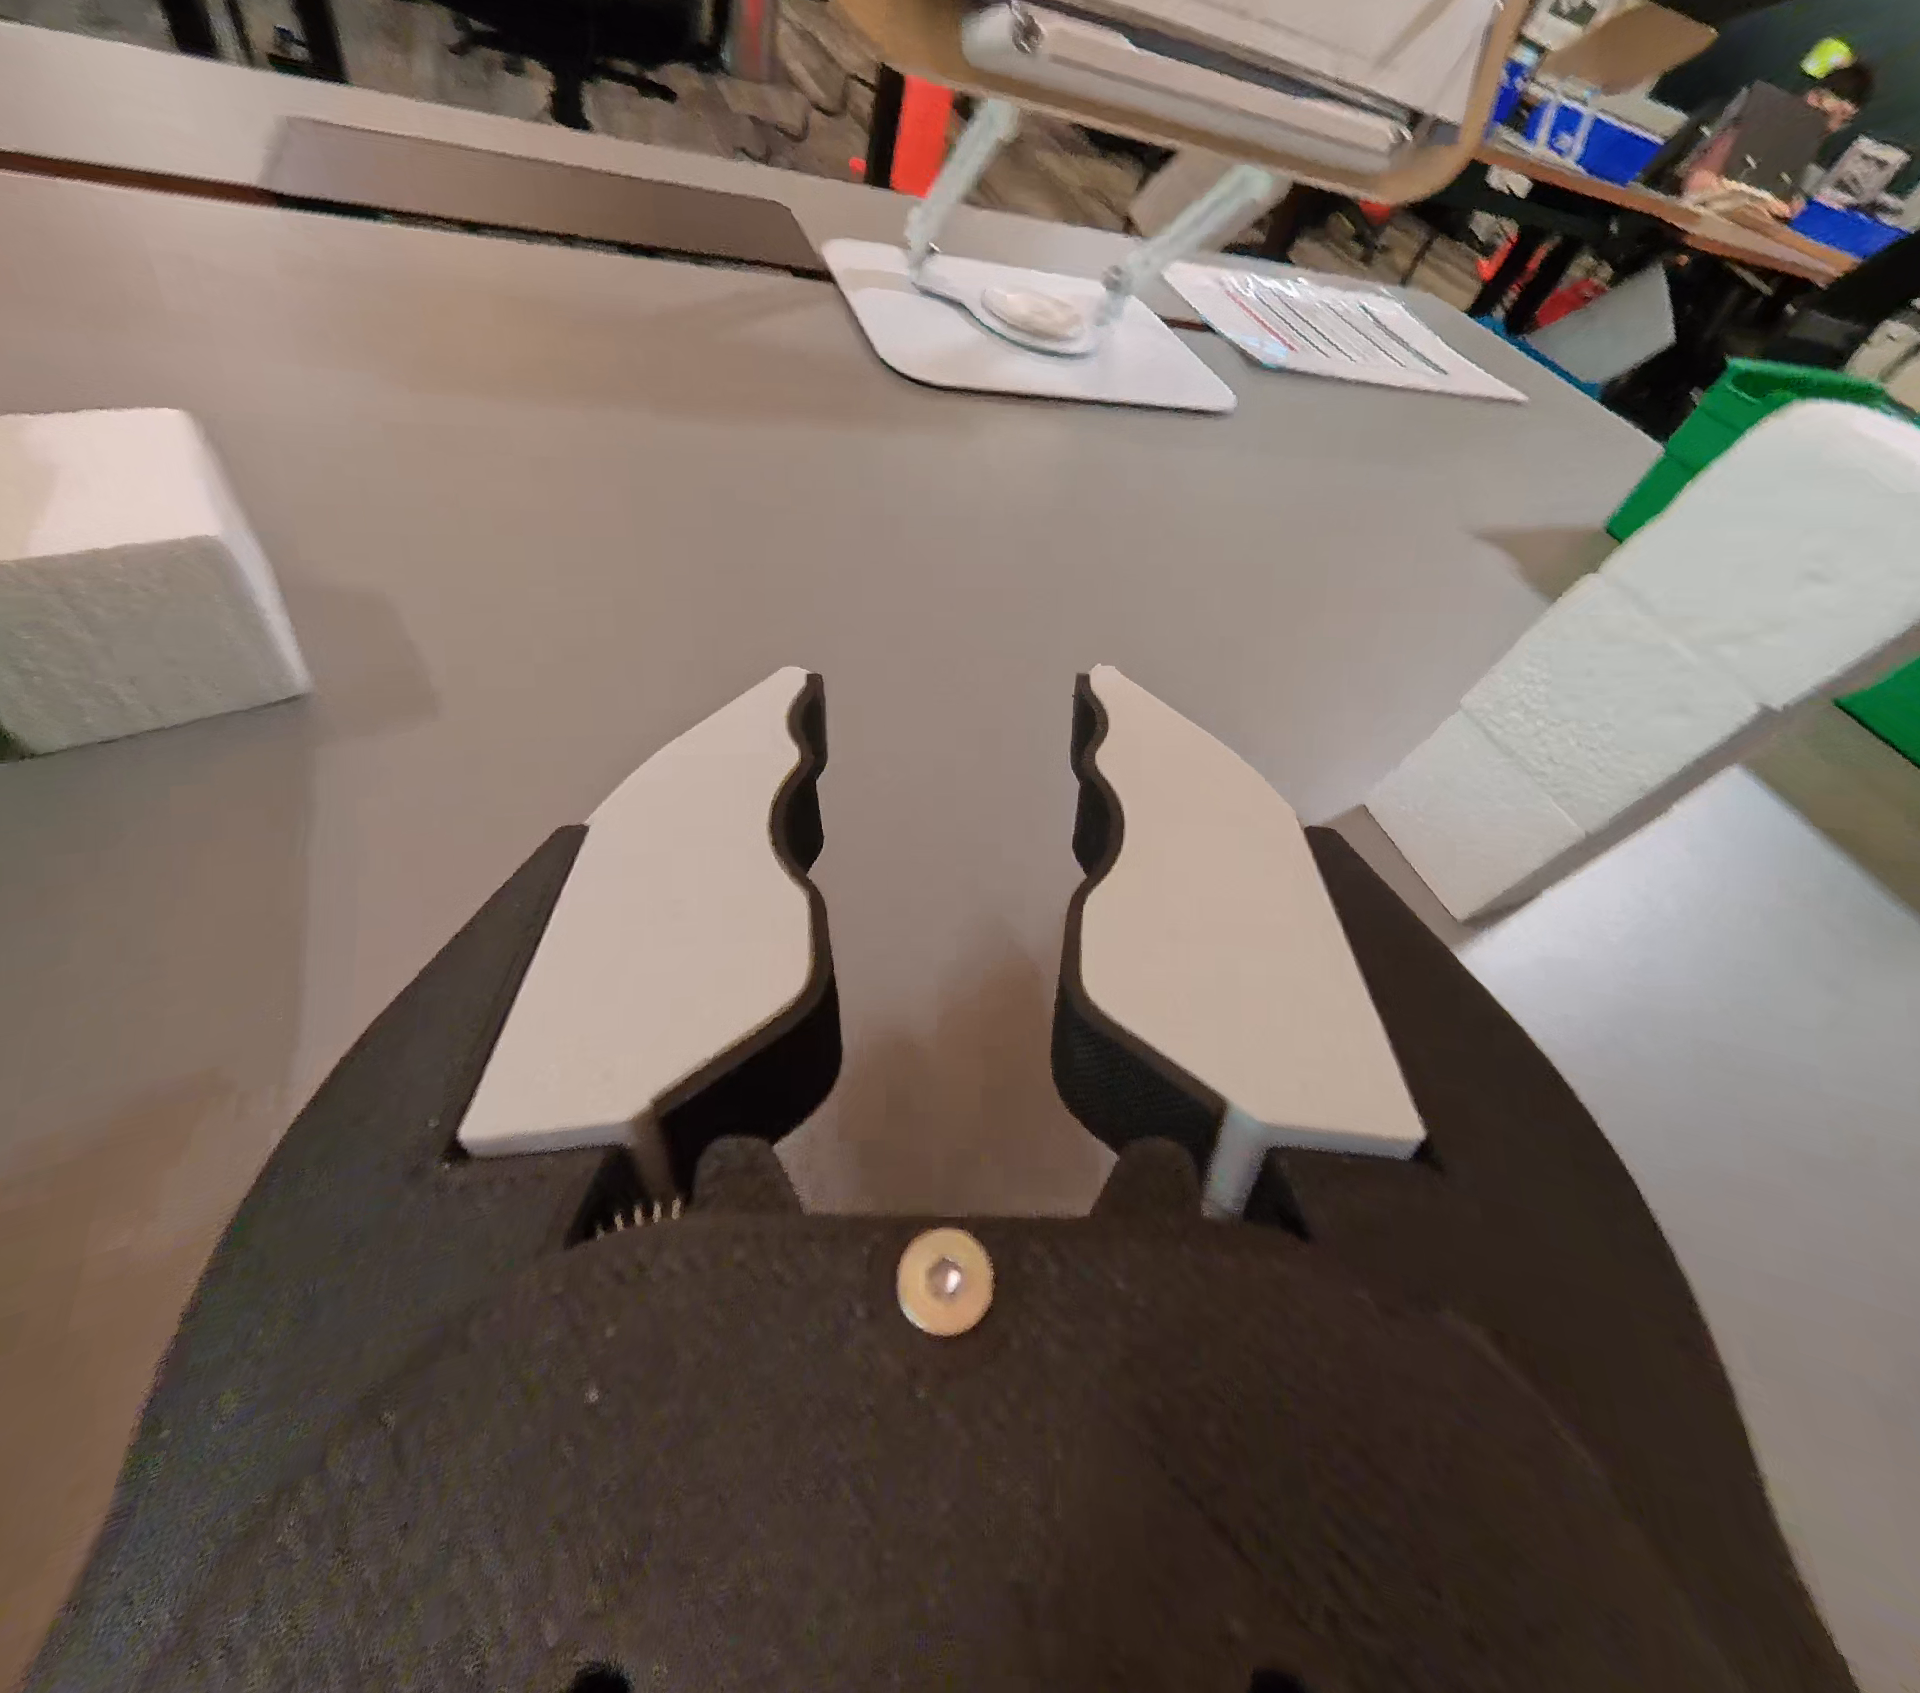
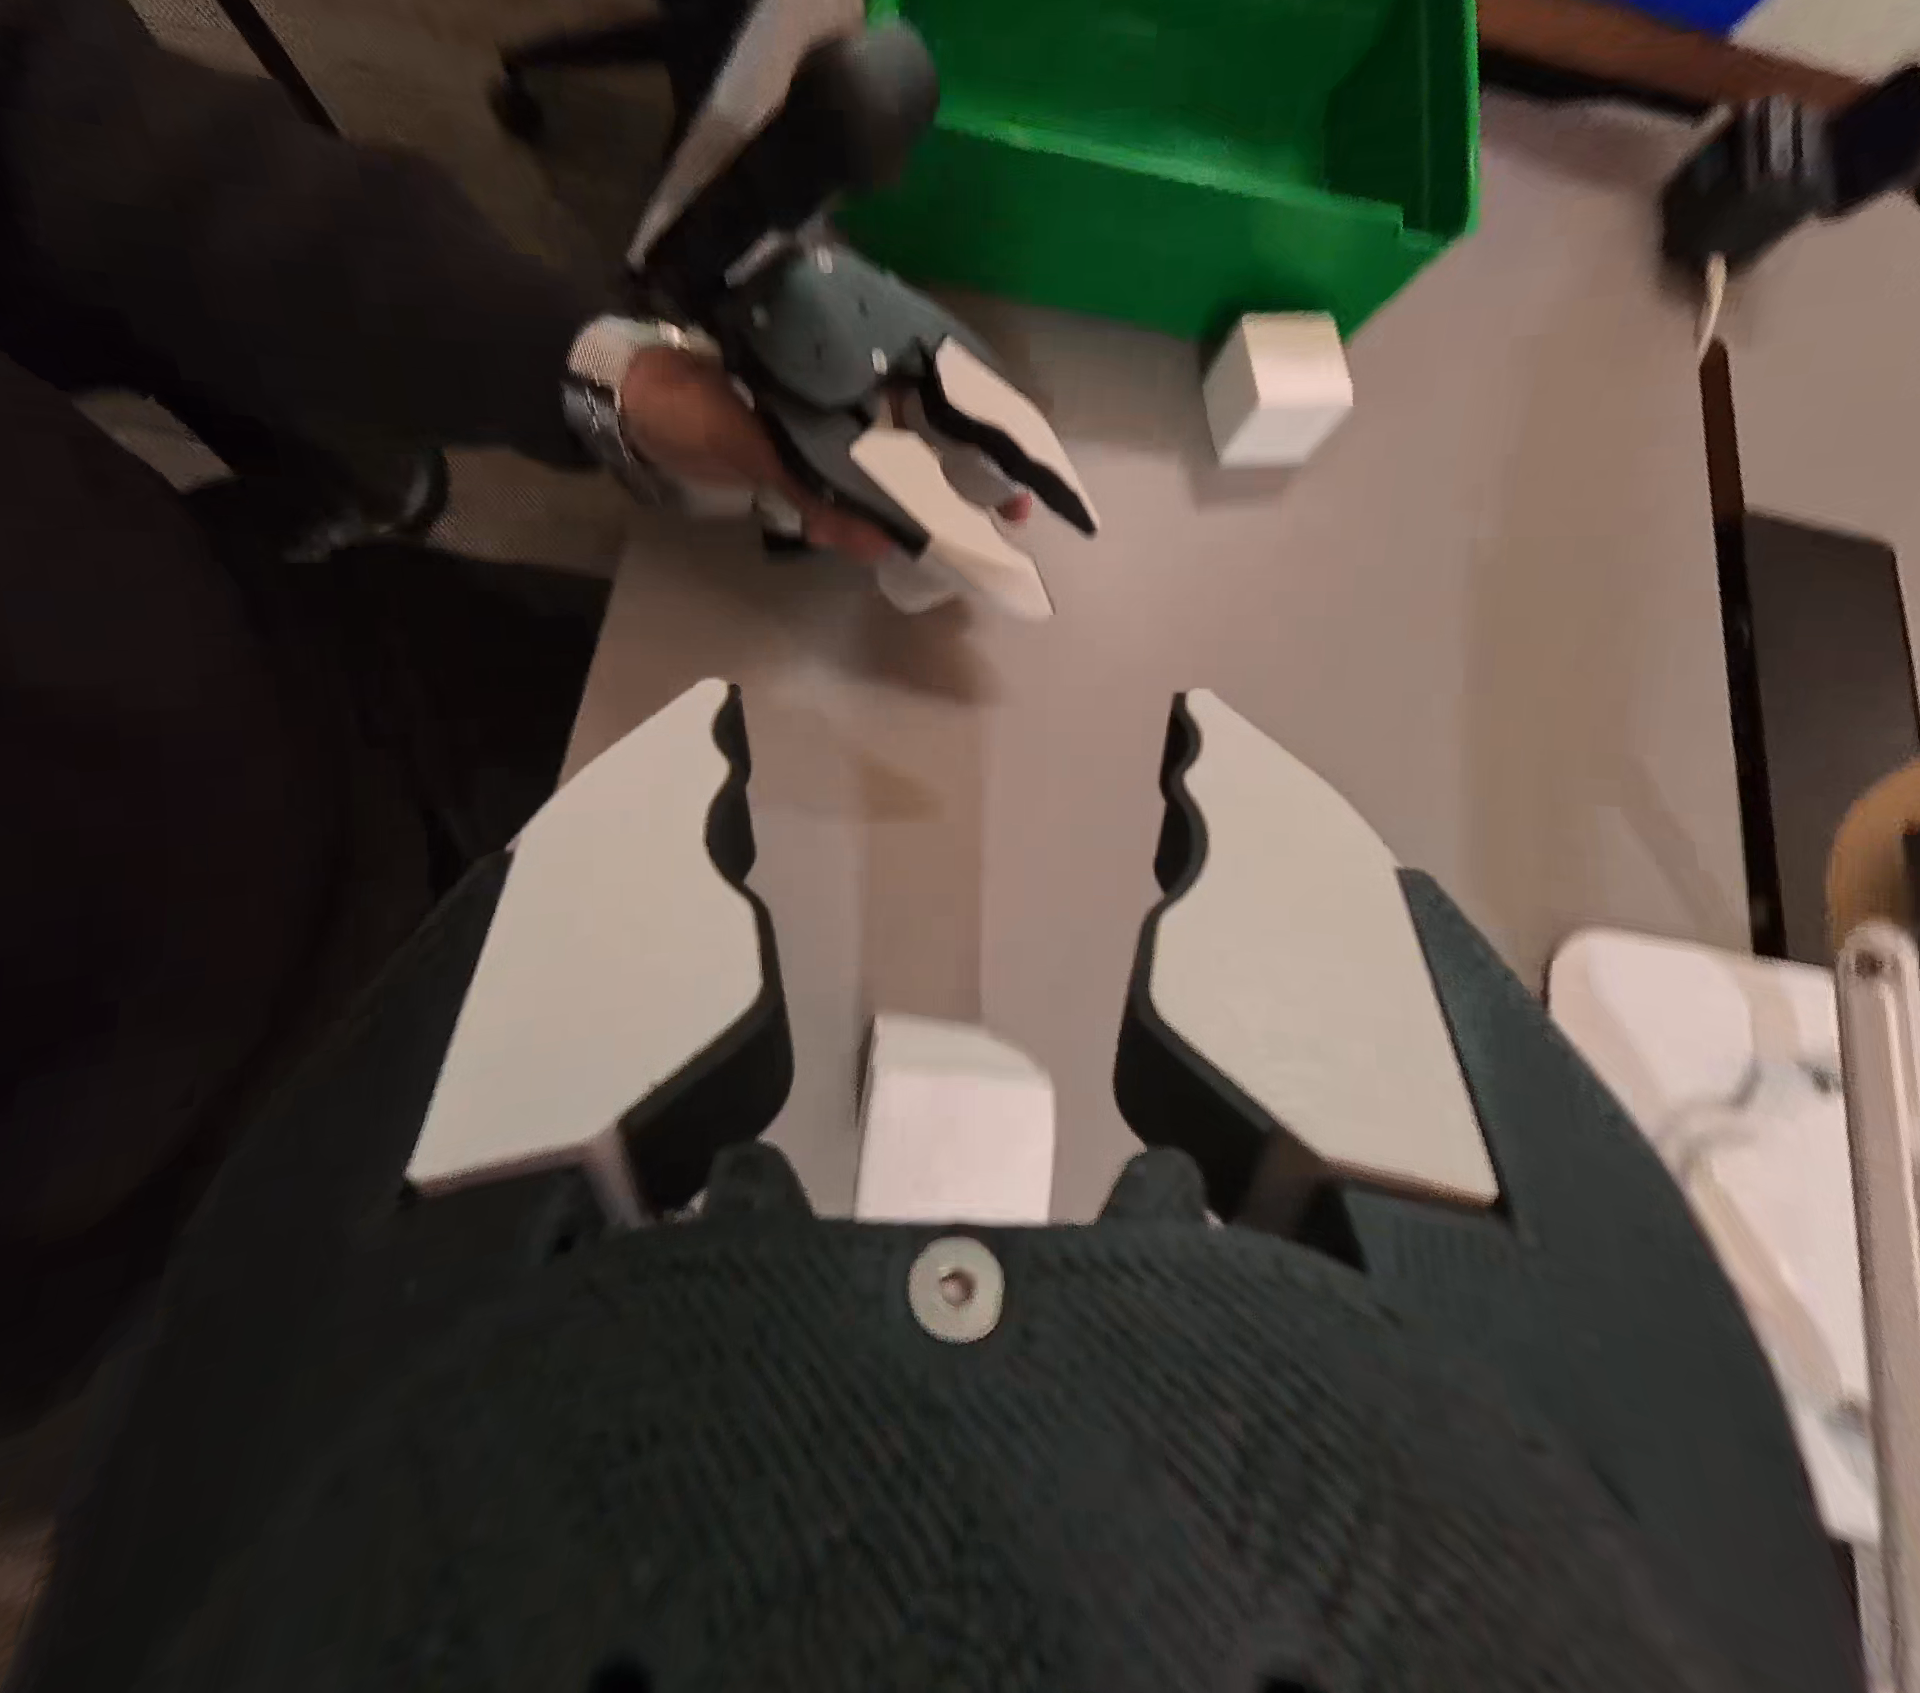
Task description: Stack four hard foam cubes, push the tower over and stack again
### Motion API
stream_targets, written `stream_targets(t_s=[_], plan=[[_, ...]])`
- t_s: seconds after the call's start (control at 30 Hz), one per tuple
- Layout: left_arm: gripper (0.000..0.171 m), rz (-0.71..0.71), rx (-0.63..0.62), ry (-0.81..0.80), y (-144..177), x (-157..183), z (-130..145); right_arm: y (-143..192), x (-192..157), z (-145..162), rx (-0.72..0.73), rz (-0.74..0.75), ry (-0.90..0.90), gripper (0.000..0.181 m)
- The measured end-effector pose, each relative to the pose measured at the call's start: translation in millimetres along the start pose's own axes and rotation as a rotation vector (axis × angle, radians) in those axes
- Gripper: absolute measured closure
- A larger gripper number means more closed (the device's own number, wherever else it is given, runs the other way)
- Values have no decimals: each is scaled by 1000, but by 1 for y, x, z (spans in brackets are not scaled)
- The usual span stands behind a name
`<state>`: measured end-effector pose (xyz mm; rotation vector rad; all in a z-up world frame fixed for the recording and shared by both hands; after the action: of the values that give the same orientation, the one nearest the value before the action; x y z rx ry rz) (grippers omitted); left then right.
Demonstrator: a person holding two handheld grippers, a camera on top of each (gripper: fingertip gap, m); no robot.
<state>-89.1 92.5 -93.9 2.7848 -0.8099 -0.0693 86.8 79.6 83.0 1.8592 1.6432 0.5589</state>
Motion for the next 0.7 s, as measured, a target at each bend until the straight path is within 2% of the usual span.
stream_targets(t_s=[0.1, 0.2, 0.33, 0.47, 0.57, 0.67, 0.7], plan=[[126, -128, 74, 4, 13, -18, -10, -34, 16, -36, -4, -33, 12, 106], [126, -249, 142, -31, 31, -31, -18, -89, 43, -59, -103, -45, 57, 112], [127, -253, 141, 7, 43, -38, -14, -168, 76, -81, -234, -85, 142, 112], [126, -220, 121, 42, 53, -41, -7, -241, 125, -81, -359, -10, 144, 102], [129, -214, 154, 82, 62, -43, -7, -281, 154, -73, -431, 27, 119, 93], [129, -206, 164, 107, 65, -46, -5, -308, 167, -67, -476, -21, 61, 98], [129, -204, 159, 112, 64, -48, -4, -314, 167, -64, -503, -46, 41, 105]])
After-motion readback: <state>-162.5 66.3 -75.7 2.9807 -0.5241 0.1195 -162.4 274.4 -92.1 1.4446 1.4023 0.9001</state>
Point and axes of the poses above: each gripper's, where its closed fingertips meet, y back along the fingers, z out of its underside, x = y × z across the jaws, the point moved 7 cm from there along y, back along the fingers, and after that the axes turned 14 degrees about -y, right-handed, at the moved point
